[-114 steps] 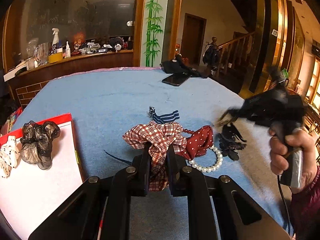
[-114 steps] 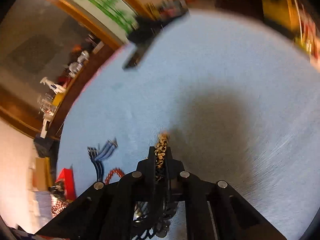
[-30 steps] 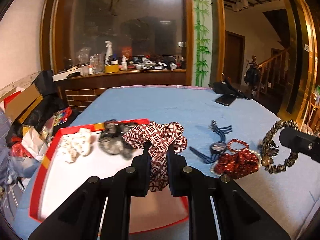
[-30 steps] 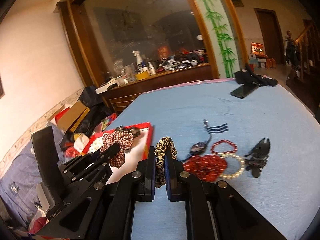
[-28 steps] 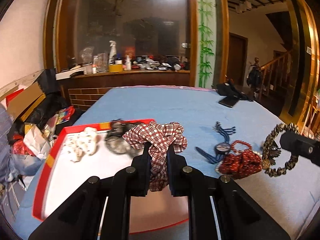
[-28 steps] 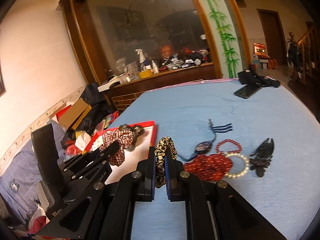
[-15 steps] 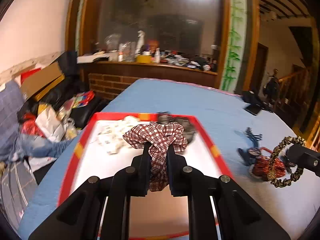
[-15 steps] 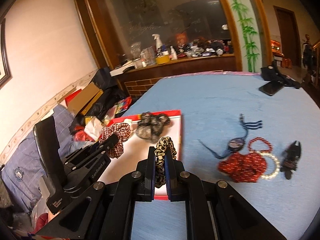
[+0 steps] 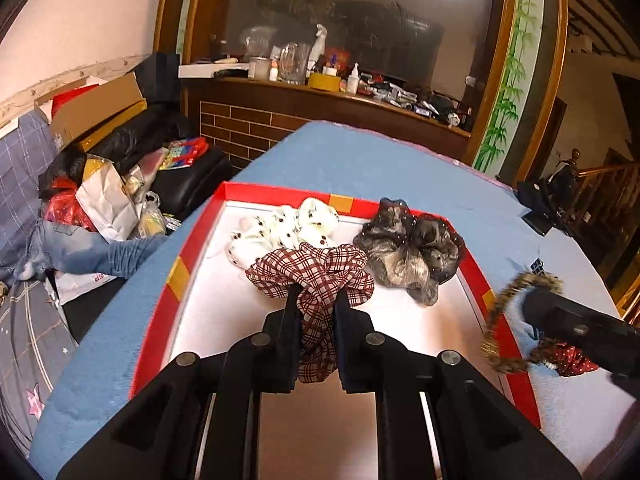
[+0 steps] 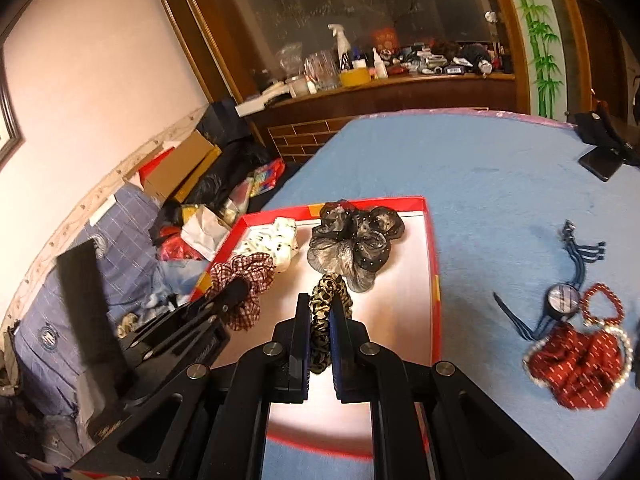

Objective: Organize jewelry
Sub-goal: 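Carry plaid scrunchie into the box and open left tool while right tool carries leopard clip, then lower the leopard-print clip into the box and open the right tool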

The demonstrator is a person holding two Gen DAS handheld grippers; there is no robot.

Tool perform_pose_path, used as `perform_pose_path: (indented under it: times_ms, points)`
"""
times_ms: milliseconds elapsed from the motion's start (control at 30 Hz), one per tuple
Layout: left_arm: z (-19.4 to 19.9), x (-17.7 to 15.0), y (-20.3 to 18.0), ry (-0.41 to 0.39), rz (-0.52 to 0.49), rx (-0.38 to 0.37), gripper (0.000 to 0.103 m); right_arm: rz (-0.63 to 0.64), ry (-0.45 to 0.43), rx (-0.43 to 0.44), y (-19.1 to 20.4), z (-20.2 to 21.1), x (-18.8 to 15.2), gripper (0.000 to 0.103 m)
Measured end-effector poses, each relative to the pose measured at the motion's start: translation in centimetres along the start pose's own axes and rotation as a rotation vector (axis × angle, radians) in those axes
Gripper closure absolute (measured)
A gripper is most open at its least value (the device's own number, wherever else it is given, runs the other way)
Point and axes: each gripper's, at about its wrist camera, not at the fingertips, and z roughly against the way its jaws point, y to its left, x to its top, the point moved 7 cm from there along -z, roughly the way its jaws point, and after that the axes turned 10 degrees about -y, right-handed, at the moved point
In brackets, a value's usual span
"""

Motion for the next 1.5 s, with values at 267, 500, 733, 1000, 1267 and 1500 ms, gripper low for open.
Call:
perform_pose_path:
  times_ms: [267,500,733,1000,1267,1500]
  points:
    - [-1.7,-0.8,-0.2,0.039,-0.04,0.025,0.089,0.004,0.016,-0.073,-1.5,-4.3,-0.2,0.093]
    - [-1.9,-1.0,-0.2,0.04,-0.05,0.04,0.088,0.006,0.057,-0.065,-2.0,-5.8,-1.2,0.093]
    - [-1.6,-0.8,-0.2,0.025,-0.055,0.043,0.085,-0.012,0.075,-0.037,-2.3,-6.1,-1.6,0.093]
    - [-1.3,-0.6,-0.3,0.001,-0.063,0.046,0.077,-0.05,0.059,-0.01,-2.4,-5.1,-1.1,0.07]
    - [-0.5,0.0,-0.6,-0.042,-0.079,0.048,0.067,-0.071,0.02,-0.007,-2.4,-3.7,0.1,0.063]
    - [0.3,0.5,-0.9,-0.09,-0.1,0.06,0.06,-0.072,-0.031,-0.012,-2.4,-1.8,0.8,0.062]
